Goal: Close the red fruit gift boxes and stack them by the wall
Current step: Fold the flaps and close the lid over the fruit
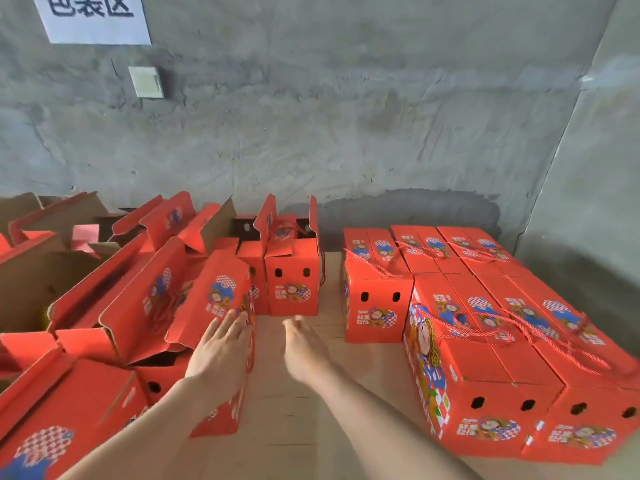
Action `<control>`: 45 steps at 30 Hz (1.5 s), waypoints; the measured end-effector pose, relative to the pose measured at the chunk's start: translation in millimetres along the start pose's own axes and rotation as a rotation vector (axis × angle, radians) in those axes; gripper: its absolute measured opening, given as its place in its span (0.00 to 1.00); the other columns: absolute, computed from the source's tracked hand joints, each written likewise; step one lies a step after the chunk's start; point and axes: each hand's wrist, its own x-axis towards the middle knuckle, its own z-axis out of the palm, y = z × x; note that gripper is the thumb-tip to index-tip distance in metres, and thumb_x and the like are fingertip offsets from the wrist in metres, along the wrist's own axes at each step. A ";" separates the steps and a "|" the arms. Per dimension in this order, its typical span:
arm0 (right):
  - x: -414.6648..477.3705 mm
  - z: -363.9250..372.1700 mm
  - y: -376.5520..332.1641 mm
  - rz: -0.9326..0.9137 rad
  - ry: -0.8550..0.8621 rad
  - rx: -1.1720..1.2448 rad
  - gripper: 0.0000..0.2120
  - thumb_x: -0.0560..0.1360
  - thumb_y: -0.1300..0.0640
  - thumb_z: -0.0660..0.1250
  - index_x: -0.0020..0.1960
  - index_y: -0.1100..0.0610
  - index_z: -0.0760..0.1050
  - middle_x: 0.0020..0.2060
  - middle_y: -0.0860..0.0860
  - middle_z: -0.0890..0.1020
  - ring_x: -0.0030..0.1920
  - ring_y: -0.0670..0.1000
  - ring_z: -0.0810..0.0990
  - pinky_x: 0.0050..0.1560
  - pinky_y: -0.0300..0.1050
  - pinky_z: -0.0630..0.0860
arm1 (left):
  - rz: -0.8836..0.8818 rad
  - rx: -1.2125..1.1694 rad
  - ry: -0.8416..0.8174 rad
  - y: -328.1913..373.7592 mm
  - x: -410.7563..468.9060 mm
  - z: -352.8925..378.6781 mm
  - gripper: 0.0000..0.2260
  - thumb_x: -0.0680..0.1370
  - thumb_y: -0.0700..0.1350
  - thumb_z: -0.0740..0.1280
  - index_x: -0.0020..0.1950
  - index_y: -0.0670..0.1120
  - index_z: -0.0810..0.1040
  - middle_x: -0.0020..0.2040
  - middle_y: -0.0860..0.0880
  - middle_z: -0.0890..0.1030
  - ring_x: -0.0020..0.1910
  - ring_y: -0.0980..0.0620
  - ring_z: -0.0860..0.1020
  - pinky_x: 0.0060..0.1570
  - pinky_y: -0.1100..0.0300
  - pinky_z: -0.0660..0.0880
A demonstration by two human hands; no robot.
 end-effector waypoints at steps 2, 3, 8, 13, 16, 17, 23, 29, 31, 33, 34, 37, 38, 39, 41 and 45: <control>29.2 1.8 4.6 0.034 0.008 -0.002 0.26 0.76 0.71 0.55 0.73 0.61 0.59 0.74 0.58 0.57 0.69 0.59 0.65 0.64 0.50 0.67 | 0.029 0.039 -0.044 -14.5 32.3 -0.7 0.25 0.80 0.43 0.53 0.78 0.47 0.51 0.79 0.49 0.46 0.77 0.48 0.43 0.74 0.54 0.41; 43.6 3.1 7.7 0.049 0.010 -0.001 0.26 0.76 0.71 0.56 0.73 0.61 0.59 0.74 0.59 0.56 0.69 0.60 0.65 0.64 0.50 0.67 | 0.026 0.041 -0.092 -21.1 47.4 -1.1 0.25 0.80 0.42 0.54 0.77 0.48 0.55 0.79 0.49 0.46 0.78 0.48 0.44 0.74 0.53 0.42; 118.9 17.1 36.3 0.106 0.035 0.030 0.31 0.75 0.71 0.57 0.76 0.57 0.57 0.76 0.58 0.46 0.74 0.60 0.57 0.70 0.49 0.64 | 0.024 -0.020 -0.170 -41.0 97.7 17.7 0.24 0.82 0.49 0.49 0.78 0.50 0.49 0.78 0.52 0.37 0.77 0.48 0.38 0.74 0.48 0.42; 179.2 36.2 64.7 0.120 0.044 0.074 0.26 0.76 0.66 0.58 0.73 0.57 0.62 0.77 0.55 0.41 0.74 0.62 0.58 0.69 0.52 0.65 | 0.023 -0.115 -0.100 -44.3 104.7 36.4 0.25 0.83 0.52 0.47 0.78 0.51 0.44 0.77 0.54 0.35 0.76 0.51 0.34 0.74 0.49 0.40; 207.7 51.7 66.8 0.161 0.112 0.133 0.24 0.76 0.64 0.60 0.71 0.56 0.64 0.76 0.57 0.41 0.70 0.65 0.64 0.68 0.52 0.66 | 0.018 -0.144 -0.072 -43.4 101.2 38.1 0.25 0.83 0.52 0.47 0.78 0.50 0.42 0.77 0.55 0.35 0.75 0.52 0.34 0.74 0.50 0.39; 215.2 55.4 66.9 0.178 0.135 0.163 0.23 0.76 0.62 0.62 0.71 0.55 0.65 0.77 0.57 0.42 0.70 0.64 0.65 0.67 0.52 0.67 | 0.012 -0.155 -0.067 -43.3 100.8 38.5 0.25 0.83 0.51 0.47 0.78 0.50 0.42 0.77 0.55 0.34 0.75 0.52 0.33 0.74 0.50 0.38; 207.1 51.9 70.4 0.106 0.222 0.178 0.09 0.73 0.56 0.65 0.52 0.55 0.70 0.63 0.57 0.66 0.58 0.62 0.74 0.56 0.51 0.72 | -0.014 -0.197 -0.061 -44.2 100.4 36.7 0.25 0.84 0.48 0.48 0.78 0.50 0.42 0.77 0.56 0.36 0.76 0.54 0.35 0.74 0.52 0.38; 98.9 72.5 65.6 0.138 0.261 -0.010 0.15 0.76 0.63 0.59 0.62 0.57 0.65 0.65 0.52 0.65 0.63 0.54 0.70 0.57 0.44 0.67 | -0.105 -0.204 -0.014 -35.3 93.9 27.2 0.25 0.82 0.40 0.50 0.78 0.45 0.47 0.79 0.50 0.43 0.77 0.53 0.43 0.75 0.53 0.42; 48.3 67.2 66.2 0.136 0.247 0.018 0.17 0.72 0.63 0.63 0.59 0.54 0.65 0.62 0.49 0.65 0.62 0.51 0.68 0.58 0.42 0.69 | -0.130 -0.169 -0.011 -28.9 85.1 20.3 0.28 0.78 0.35 0.55 0.77 0.43 0.49 0.79 0.47 0.46 0.77 0.51 0.48 0.75 0.53 0.45; -0.7 54.1 65.8 0.149 0.199 0.047 0.15 0.70 0.60 0.64 0.52 0.49 0.63 0.57 0.47 0.65 0.60 0.51 0.69 0.55 0.42 0.69 | -0.099 -0.138 0.006 -18.2 70.7 14.9 0.29 0.77 0.34 0.56 0.77 0.43 0.51 0.79 0.47 0.48 0.77 0.51 0.49 0.75 0.54 0.46; -23.0 47.7 66.5 0.144 0.177 0.068 0.14 0.70 0.59 0.64 0.48 0.48 0.61 0.54 0.46 0.65 0.59 0.51 0.70 0.53 0.42 0.69 | -0.082 -0.168 0.027 -10.2 61.8 13.7 0.27 0.78 0.36 0.55 0.77 0.44 0.52 0.79 0.47 0.49 0.77 0.52 0.49 0.75 0.55 0.45; -86.5 30.5 62.9 0.157 0.206 0.067 0.10 0.66 0.60 0.63 0.44 0.51 0.65 0.46 0.43 0.64 0.51 0.49 0.73 0.44 0.38 0.67 | -0.110 -0.421 0.129 19.0 29.0 5.8 0.21 0.83 0.43 0.52 0.77 0.46 0.56 0.78 0.49 0.54 0.76 0.52 0.53 0.73 0.58 0.49; -104.9 26.1 62.9 0.127 0.272 0.084 0.11 0.61 0.62 0.66 0.41 0.54 0.69 0.44 0.46 0.66 0.46 0.48 0.72 0.39 0.40 0.67 | -0.103 -0.500 0.157 28.5 17.4 1.2 0.21 0.83 0.45 0.53 0.76 0.46 0.58 0.77 0.49 0.57 0.76 0.51 0.56 0.72 0.58 0.52; -123.9 21.4 65.1 0.076 0.336 0.119 0.12 0.55 0.64 0.69 0.36 0.55 0.70 0.40 0.47 0.67 0.42 0.46 0.71 0.34 0.40 0.66 | -0.086 -0.549 0.174 36.9 6.3 -3.8 0.21 0.82 0.46 0.55 0.76 0.46 0.59 0.77 0.48 0.59 0.75 0.50 0.57 0.72 0.58 0.54; -158.7 12.1 69.9 0.056 0.292 0.092 0.15 0.55 0.63 0.70 0.31 0.55 0.65 0.37 0.43 0.70 0.39 0.44 0.69 0.36 0.37 0.68 | -0.052 -0.582 0.178 50.7 -14.8 -12.3 0.23 0.81 0.48 0.58 0.76 0.46 0.60 0.76 0.48 0.60 0.75 0.50 0.58 0.72 0.57 0.56; -213.5 -2.9 96.2 0.113 0.106 0.164 0.06 0.71 0.60 0.59 0.40 0.52 0.63 0.46 0.47 0.73 0.40 0.43 0.72 0.48 0.34 0.70 | -0.021 -0.528 0.084 71.7 -50.6 -30.3 0.28 0.81 0.52 0.59 0.77 0.46 0.54 0.78 0.48 0.54 0.77 0.50 0.53 0.74 0.54 0.52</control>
